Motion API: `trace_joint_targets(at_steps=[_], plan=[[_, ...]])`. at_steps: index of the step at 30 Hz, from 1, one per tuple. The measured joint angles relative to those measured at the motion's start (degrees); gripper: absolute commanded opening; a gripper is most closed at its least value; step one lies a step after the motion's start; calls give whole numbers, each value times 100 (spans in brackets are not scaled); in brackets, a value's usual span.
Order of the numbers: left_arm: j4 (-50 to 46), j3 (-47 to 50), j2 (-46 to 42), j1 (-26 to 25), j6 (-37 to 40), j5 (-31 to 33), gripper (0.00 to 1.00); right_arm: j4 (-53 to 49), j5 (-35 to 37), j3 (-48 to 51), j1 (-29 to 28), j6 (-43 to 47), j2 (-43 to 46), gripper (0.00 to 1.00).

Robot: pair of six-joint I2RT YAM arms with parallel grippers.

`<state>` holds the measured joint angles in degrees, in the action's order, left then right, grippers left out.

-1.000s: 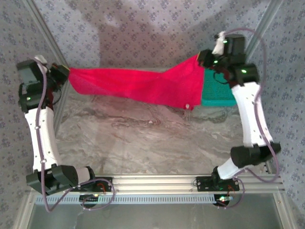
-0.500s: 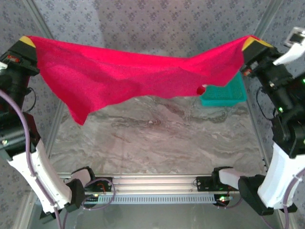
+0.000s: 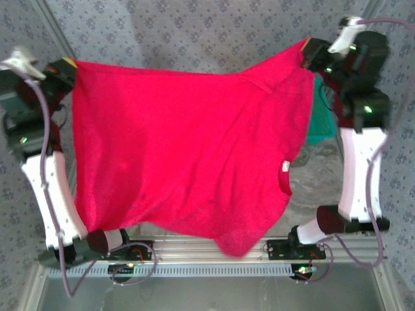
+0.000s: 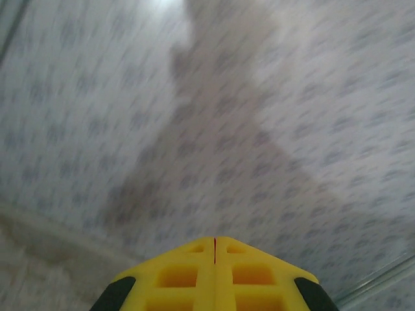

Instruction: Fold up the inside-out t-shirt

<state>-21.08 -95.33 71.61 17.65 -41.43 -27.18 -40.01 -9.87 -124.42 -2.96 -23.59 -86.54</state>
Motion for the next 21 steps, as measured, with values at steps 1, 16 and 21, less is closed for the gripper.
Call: trace_joint_targets(at_steps=[1,16,21], plan=[[81,380,229,-125,37,66,0,85,-33,221,-2,-52,-221,0],[-684,227,3762,-678,662,1574,63,-396,-179,-813,-529,-859,-4518,75],[-874,492,3265,-855,664,1947,60,-761,-33,-544,-704,-874,-4330,74]])
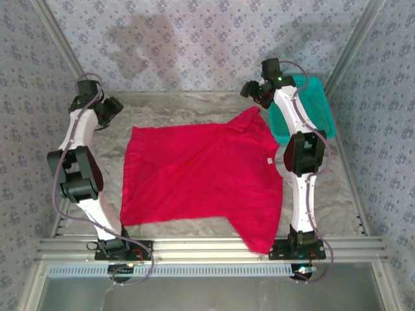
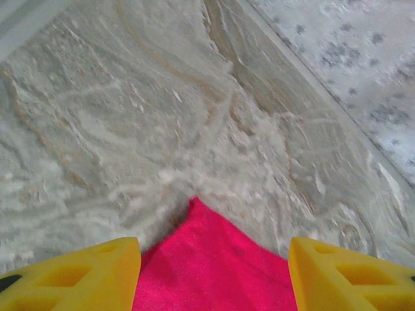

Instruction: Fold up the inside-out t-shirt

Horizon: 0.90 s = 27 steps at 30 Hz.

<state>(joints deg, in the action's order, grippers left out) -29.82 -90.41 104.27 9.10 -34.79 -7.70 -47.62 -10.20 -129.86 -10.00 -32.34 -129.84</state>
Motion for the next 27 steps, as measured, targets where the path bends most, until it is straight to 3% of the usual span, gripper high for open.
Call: trace_joint_targets(at_steps=[6,11,15,21,27], plan=[[708,2173,-1403,-1001,-387,-645,56,702,-11,2708,-603,66,1711,72],[1259,3257,-1036,-1432,-758,-1217,49,1392,-190,4472,-1152,111,2328,71],[1499,3279,-461,-1233,-892,-1311,48,1766,-225,5311,-1075,50,2280,70],[1541,3272,-216,-535,-925,-1200,48,2334,-118,6325,-1008,-140,2302,70],[1504,3270,-326,-125,-922,-940,52,2232,15,6282,-1178,-175,2507,69]])
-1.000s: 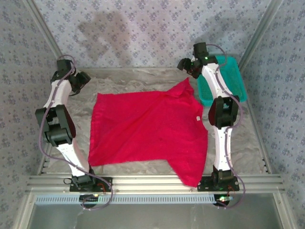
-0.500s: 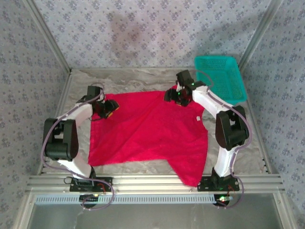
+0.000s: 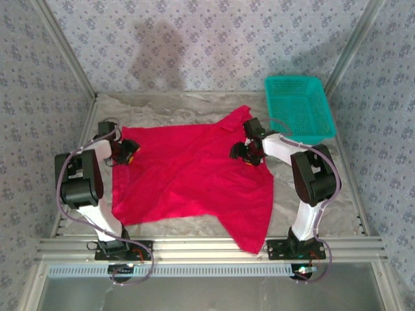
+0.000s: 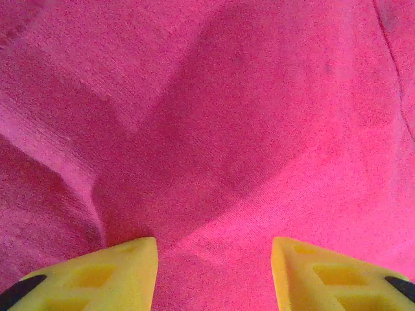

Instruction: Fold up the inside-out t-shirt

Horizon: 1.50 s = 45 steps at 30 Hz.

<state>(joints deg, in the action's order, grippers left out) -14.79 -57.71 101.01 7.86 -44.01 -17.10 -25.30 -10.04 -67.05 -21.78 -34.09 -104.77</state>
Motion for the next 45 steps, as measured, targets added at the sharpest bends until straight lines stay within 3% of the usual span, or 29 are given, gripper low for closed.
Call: trace_joint_targets(at_steps=[5,10,17,36,38,41,45], plan=[[-208,-308,-61,-577,151,111,52,-240,87,-1084,-11,103,-190,61],[-282,-444,-319,-1062,286,129,52,-313,83,-2494,-2,195,-1069,60],[-444,-446,-691,-1021,407,149,49,-645,103,-3512,107,192,-2192,61],[-533,-450,-839,-975,564,144,42,-927,175,-4400,188,-299,-2964,56],[-566,-450,-839,-935,566,144,40,-925,175,-4404,188,-332,-2964,47],[-603,-450,-839,-898,595,142,37,-925,181,-4444,188,-400,-2970,23],[-614,-450,-839,-892,605,142,35,-929,210,-4570,188,-442,-2992,0]])
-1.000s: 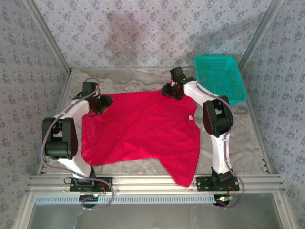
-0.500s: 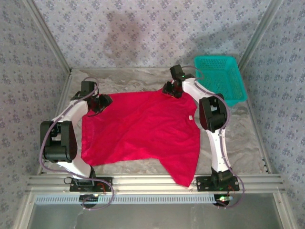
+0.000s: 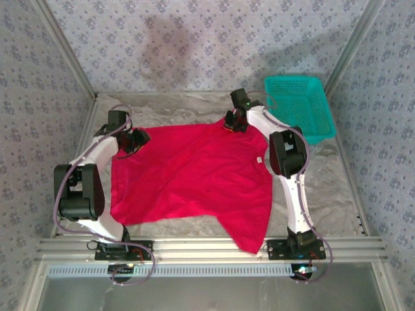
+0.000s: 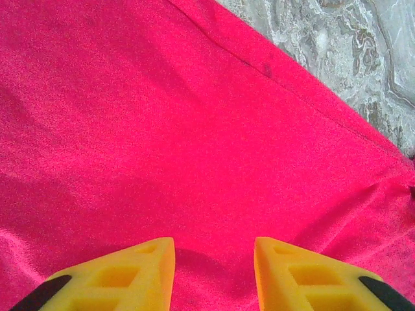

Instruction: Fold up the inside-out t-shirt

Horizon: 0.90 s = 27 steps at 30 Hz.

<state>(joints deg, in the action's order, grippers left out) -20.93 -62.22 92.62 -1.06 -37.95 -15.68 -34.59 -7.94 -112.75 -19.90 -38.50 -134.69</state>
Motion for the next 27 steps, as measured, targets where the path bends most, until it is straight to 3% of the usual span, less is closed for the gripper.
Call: trace_joint_targets(at_steps=[5,9,11,13,14,17,20,24,27], plan=[[-20,0,-2,0,20,4,33,9,74,-337,-28,-57,0,0],[-28,0,-24,0,39,2,32,660,160,-649,-55,-24,-66,0],[-33,0,-39,-4,37,0,32,1082,146,-1082,-66,26,-350,11],[-37,0,-50,-17,26,0,32,1259,48,-1985,-70,61,-955,43],[-42,0,-72,-35,13,2,32,1257,-57,-2647,-70,107,-1384,54],[-63,13,-221,-122,-7,7,33,1128,-415,-3766,-44,120,-2170,60],[-98,46,-485,-192,-24,7,33,968,-610,-3289,-17,146,-2048,61],[-44,48,-579,-208,-94,-22,34,1023,-551,-1320,-9,299,-1038,62],[24,48,-455,-208,-142,-118,35,949,-503,-560,-11,452,-474,62]])
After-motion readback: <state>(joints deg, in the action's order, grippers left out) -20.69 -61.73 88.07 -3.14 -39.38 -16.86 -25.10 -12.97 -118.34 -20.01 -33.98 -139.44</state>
